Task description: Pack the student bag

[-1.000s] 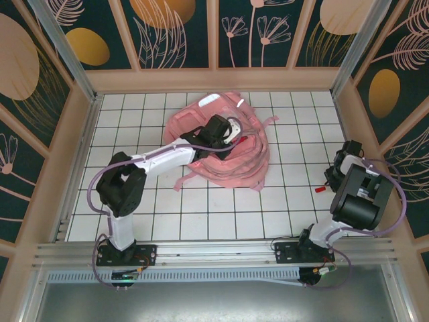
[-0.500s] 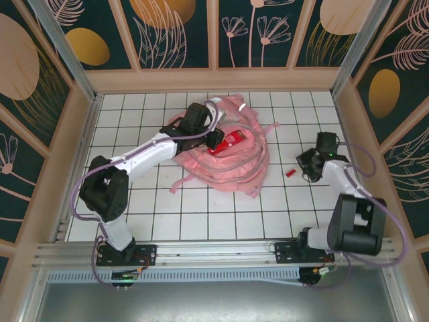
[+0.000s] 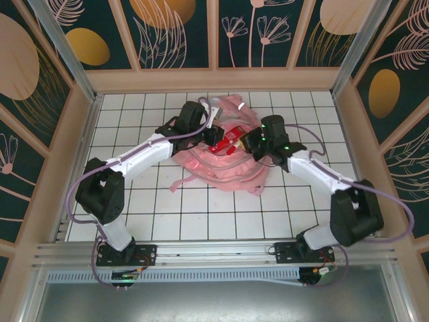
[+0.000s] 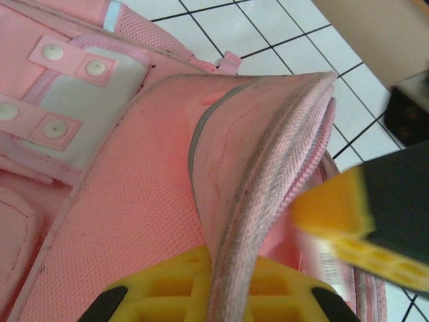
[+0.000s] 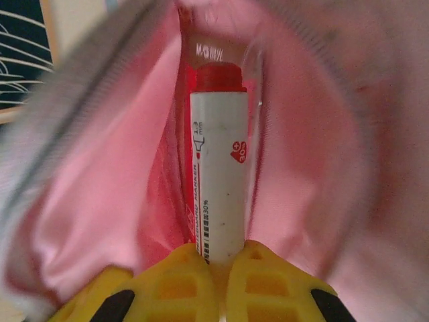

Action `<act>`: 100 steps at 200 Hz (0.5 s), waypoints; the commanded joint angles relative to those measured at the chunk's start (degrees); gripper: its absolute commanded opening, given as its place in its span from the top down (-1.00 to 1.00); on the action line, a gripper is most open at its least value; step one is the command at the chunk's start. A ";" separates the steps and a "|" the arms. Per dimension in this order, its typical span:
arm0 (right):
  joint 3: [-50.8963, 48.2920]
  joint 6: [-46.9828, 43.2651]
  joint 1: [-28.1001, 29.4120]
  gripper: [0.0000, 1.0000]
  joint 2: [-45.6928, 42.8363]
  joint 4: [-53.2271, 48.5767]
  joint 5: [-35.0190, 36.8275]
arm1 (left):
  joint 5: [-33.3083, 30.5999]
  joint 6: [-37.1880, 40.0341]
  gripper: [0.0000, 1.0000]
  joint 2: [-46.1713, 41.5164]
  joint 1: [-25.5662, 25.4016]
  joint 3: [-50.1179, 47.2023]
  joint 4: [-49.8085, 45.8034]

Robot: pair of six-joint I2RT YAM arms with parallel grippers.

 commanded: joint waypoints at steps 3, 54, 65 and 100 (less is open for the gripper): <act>6.05 6.38 1.37 0.56 5.87 7.93 -2.52 | 4.27 -2.52 1.00 -5.47 0.00 0.95 9.10; 3.12 1.40 0.46 -0.05 1.27 2.12 -0.87 | -4.34 -1.40 1.00 -8.78 2.13 -3.10 8.94; 1.74 -2.91 -1.21 -0.07 -0.93 -0.96 -1.03 | -5.25 -1.23 1.00 -9.66 3.01 -4.75 9.17; -0.66 -20.55 -6.76 -0.08 -5.33 -9.08 -1.92 | -9.57 2.69 1.00 -13.46 4.76 -9.61 4.96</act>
